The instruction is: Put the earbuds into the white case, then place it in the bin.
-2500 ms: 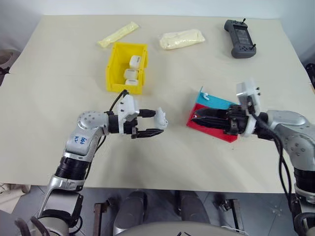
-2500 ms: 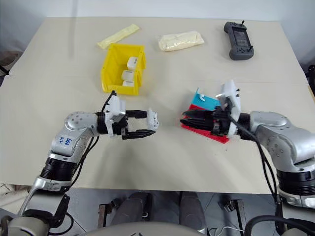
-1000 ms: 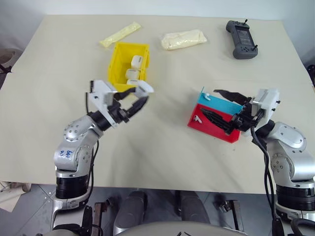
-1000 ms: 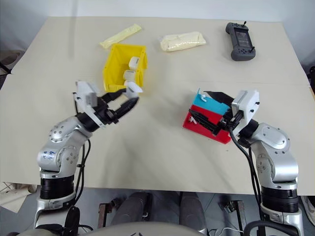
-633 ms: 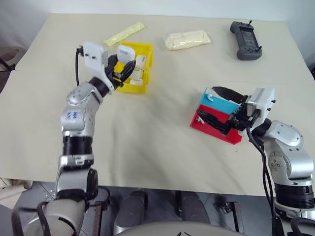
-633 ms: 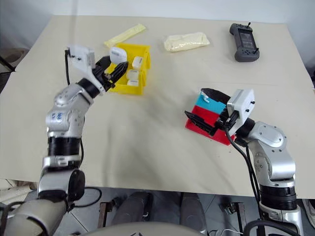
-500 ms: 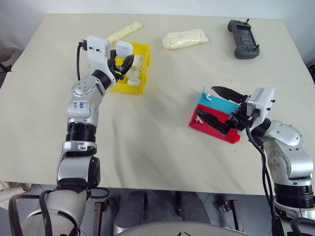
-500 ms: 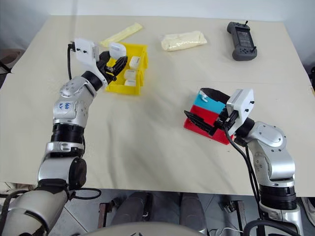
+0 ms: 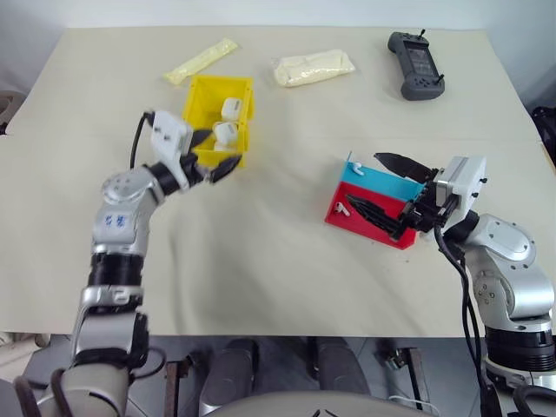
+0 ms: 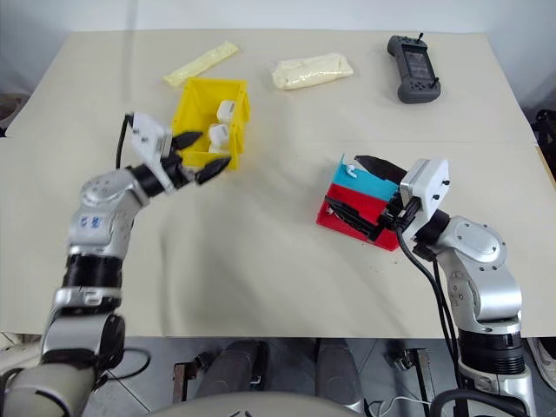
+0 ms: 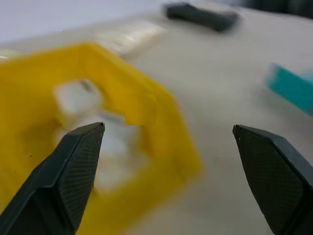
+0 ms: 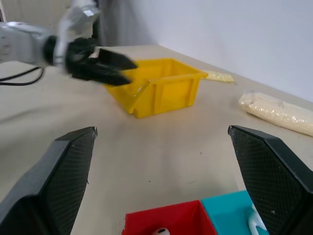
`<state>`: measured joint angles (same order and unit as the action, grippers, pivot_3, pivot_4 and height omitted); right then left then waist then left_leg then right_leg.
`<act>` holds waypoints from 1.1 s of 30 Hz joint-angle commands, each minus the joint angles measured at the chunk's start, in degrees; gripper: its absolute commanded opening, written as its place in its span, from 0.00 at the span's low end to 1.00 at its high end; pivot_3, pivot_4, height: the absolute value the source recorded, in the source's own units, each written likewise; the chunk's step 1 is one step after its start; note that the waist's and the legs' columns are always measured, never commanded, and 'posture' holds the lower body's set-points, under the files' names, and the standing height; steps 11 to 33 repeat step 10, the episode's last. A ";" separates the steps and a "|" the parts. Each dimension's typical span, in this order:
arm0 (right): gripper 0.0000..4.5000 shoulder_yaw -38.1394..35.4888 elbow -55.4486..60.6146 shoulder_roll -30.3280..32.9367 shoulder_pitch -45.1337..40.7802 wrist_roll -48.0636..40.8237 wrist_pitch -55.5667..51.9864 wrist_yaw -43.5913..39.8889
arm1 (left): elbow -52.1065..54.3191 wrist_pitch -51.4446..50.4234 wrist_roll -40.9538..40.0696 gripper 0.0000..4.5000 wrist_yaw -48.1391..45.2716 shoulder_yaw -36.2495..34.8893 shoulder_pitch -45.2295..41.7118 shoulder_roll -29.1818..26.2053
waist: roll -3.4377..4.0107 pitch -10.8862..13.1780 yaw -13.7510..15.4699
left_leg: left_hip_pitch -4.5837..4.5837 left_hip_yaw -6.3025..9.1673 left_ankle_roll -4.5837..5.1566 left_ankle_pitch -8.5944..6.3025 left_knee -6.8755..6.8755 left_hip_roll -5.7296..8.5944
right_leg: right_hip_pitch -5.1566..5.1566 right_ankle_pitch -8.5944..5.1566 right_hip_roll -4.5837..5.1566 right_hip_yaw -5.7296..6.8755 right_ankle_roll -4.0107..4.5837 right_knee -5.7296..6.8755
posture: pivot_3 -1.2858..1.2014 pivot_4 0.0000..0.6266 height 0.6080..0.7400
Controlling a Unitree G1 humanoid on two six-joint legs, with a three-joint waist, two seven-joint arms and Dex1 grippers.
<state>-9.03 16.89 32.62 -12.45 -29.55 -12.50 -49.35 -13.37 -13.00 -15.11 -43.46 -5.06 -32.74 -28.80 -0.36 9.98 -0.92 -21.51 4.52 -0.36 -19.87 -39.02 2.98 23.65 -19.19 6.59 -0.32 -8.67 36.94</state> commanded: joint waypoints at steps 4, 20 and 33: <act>1.00 -0.06 -1.43 3.79 0.84 0.54 2.63 -6.39 | 17.80 2.53 -5.31 0.99 -10.39 -4.43 14.80 -8.75 | 0.02 0.00 0.64 | 0.02 0.03 0.00 0.00 -0.03 -0.01 | -0.09 0.00 0.07 -0.01 0.01 -0.14 | 0.52 0.24 1.00; 1.00 -1.37 -5.25 4.98 0.78 1.67 4.28 -7.90 | 21.57 2.90 -2.63 0.99 -8.42 -4.98 21.83 -11.30 | 0.02 0.00 1.40 | 0.06 0.11 0.02 -0.01 -0.05 0.03 | -0.22 0.00 0.09 0.00 0.01 -0.36 | 0.52 0.24 1.00; 1.00 -1.37 -5.25 4.98 0.78 1.67 4.28 -7.90 | 21.57 2.90 -2.63 0.99 -8.42 -4.98 21.83 -11.30 | 0.02 0.00 1.40 | 0.06 0.11 0.02 -0.01 -0.05 0.03 | -0.22 0.00 0.09 0.00 0.01 -0.36 | 0.52 0.24 1.00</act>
